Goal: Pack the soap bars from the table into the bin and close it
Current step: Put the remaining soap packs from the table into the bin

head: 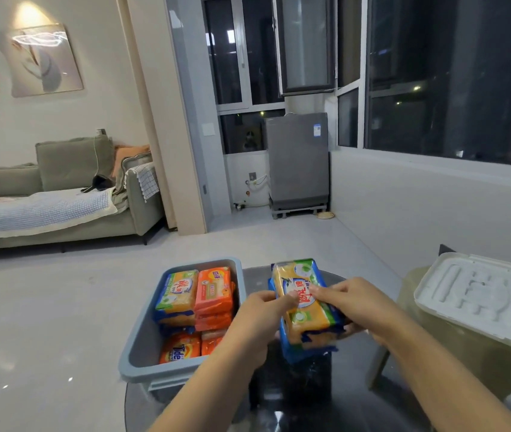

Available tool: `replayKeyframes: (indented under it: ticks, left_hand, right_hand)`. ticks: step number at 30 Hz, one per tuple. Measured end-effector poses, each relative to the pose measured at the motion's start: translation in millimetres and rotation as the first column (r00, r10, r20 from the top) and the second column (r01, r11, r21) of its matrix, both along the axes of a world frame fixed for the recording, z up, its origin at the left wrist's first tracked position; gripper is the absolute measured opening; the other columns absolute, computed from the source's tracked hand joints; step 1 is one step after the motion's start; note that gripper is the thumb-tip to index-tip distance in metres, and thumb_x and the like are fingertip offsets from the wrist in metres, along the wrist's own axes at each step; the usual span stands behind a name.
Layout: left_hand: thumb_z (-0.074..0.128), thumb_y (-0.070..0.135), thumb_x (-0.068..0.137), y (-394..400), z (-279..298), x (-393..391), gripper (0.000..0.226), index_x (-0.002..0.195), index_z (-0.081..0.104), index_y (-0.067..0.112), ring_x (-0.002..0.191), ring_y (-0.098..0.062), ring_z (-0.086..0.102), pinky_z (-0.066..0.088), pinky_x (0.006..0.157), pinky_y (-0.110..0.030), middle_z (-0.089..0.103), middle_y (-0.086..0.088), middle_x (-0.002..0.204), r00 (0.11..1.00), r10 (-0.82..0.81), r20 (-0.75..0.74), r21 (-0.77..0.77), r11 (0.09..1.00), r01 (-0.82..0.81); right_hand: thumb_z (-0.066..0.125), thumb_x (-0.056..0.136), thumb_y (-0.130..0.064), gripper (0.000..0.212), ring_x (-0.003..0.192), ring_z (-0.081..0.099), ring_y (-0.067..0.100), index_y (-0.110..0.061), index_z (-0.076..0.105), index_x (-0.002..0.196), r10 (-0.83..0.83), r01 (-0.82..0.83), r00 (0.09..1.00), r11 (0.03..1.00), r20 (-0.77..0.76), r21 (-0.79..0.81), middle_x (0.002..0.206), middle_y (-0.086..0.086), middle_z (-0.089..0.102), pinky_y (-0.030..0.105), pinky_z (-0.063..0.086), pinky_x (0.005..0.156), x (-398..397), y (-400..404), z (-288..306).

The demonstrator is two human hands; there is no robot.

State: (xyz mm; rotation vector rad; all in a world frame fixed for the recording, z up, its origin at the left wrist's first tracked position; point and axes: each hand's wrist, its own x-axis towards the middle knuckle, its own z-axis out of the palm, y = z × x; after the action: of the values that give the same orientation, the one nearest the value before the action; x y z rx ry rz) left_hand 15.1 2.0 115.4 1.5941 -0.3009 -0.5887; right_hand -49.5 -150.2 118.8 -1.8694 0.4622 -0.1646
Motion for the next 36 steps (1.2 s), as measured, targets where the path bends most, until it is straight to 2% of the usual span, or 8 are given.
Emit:
replayKeyframes:
  ticks: [7, 12, 15, 19, 21, 24, 28, 36]
  left_hand:
    - [0.064, 0.025, 0.088, 46.2, 24.3, 25.6, 0.027, 0.108, 0.064, 0.006, 0.082, -0.018, 0.074, 0.06, 0.073, -0.035, 0.075, -0.007, 0.096, 0.999, 0.039, -0.011, -0.026, 0.999, -0.04]
    - [0.065, 0.023, 0.087, 79.6, 29.7, 48.0, 0.022, 0.101, 0.066, 0.006, 0.076, -0.017, 0.073, 0.059, 0.068, -0.034, 0.076, -0.005, 0.086, 0.994, 0.11, 0.005, -0.038, 0.993, -0.11]
    - [0.064, 0.023, 0.088, 99.0, 28.0, 58.9, 0.014, 0.092, 0.066, 0.009, 0.066, -0.016, 0.074, 0.06, 0.065, -0.032, 0.077, -0.002, 0.069, 0.992, 0.128, -0.005, -0.013, 0.992, -0.128]
    - [0.068, 0.023, 0.085, 119.3, 16.6, 69.4, 0.022, 0.1, 0.065, 0.007, 0.072, -0.022, 0.073, 0.06, 0.07, -0.038, 0.077, -0.009, 0.079, 0.989, 0.085, -0.121, 0.091, 0.993, -0.074]
    - [0.069, 0.024, 0.084, 124.0, 10.5, 72.8, 0.022, 0.099, 0.064, 0.01, 0.064, -0.018, 0.072, 0.059, 0.061, -0.034, 0.076, -0.007, 0.079, 0.985, 0.03, -0.168, 0.147, 0.989, -0.005]
    - [0.066, 0.023, 0.086, 127.1, 6.5, 81.8, 0.014, 0.092, 0.062, 0.012, 0.053, -0.012, 0.067, 0.059, 0.061, -0.034, 0.071, -0.002, 0.069, 0.981, -0.031, -0.192, 0.196, 0.978, 0.069]
    - [0.064, 0.02, 0.088, 125.4, 1.9, 96.6, 0.013, 0.094, 0.058, 0.011, 0.046, -0.011, 0.05, 0.057, 0.066, -0.035, 0.052, -0.001, 0.058, 0.963, -0.121, -0.242, 0.291, 0.938, 0.191]
    - [0.068, 0.016, 0.085, 117.4, -11.6, 108.2, 0.012, 0.093, 0.06, 0.012, 0.045, -0.007, 0.062, 0.049, 0.061, -0.022, 0.066, 0.004, 0.051, 0.92, -0.212, -0.329, 0.389, 0.858, 0.337]
  right_hand:
    - [0.064, 0.082, -0.042, 0.037, 0.058, 0.072, 0.016, -0.007, 0.072, 0.084, 0.091, -0.091, 0.995, 0.996, 0.047, -0.016, 0.065, 0.002, 0.075, 0.023, 0.053, 0.045, 31.6, 39.5, 26.2]
    - [0.065, 0.082, -0.038, 0.033, 0.053, 0.07, 0.012, -0.005, 0.071, 0.084, 0.169, -0.17, 0.984, 0.985, 0.059, 0.015, 0.058, -0.001, 0.073, 0.021, 0.051, 0.042, 60.5, 70.0, 34.8]
    - [0.065, 0.083, -0.037, 0.032, 0.052, 0.07, 0.011, -0.005, 0.068, 0.088, 0.218, -0.218, 0.976, 0.976, -0.006, 0.013, 0.061, 0.001, 0.073, 0.02, 0.05, 0.041, 77.3, 87.9, 34.2]
    - [0.065, 0.084, -0.035, 0.032, 0.055, 0.07, 0.011, -0.007, 0.064, 0.1, 0.288, -0.3, 0.943, 0.953, -0.168, -0.047, 0.078, 0.006, 0.074, 0.019, 0.05, 0.043, 90.3, 101.9, 26.3]
    - [0.064, 0.084, -0.034, 0.03, 0.056, 0.069, 0.011, -0.009, 0.061, 0.101, 0.306, -0.338, 0.918, 0.936, -0.252, -0.099, 0.081, 0.007, 0.073, 0.019, 0.05, 0.042, 95.3, 105.1, 25.7]
    - [0.062, 0.085, -0.036, 0.026, 0.059, 0.064, 0.008, -0.014, 0.058, 0.099, 0.305, -0.406, 0.88, 0.88, -0.364, -0.246, 0.077, 0.0, 0.068, 0.018, 0.045, 0.04, 105.6, 107.9, 30.3]
    - [0.06, 0.088, -0.029, 0.02, 0.037, 0.058, 0.005, -0.012, 0.054, 0.099, 0.326, -0.522, 0.768, 0.818, -0.551, -0.243, 0.062, -0.004, 0.064, 0.015, 0.04, 0.034, 120.1, 110.3, 35.1]
    - [0.071, 0.075, -0.042, 0.045, 0.064, 0.052, 0.009, -0.016, 0.057, 0.108, 0.218, -0.65, 0.726, 0.528, -0.653, -0.546, 0.086, -0.001, 0.062, 0.017, 0.04, 0.053, 131.9, 117.9, 22.8]
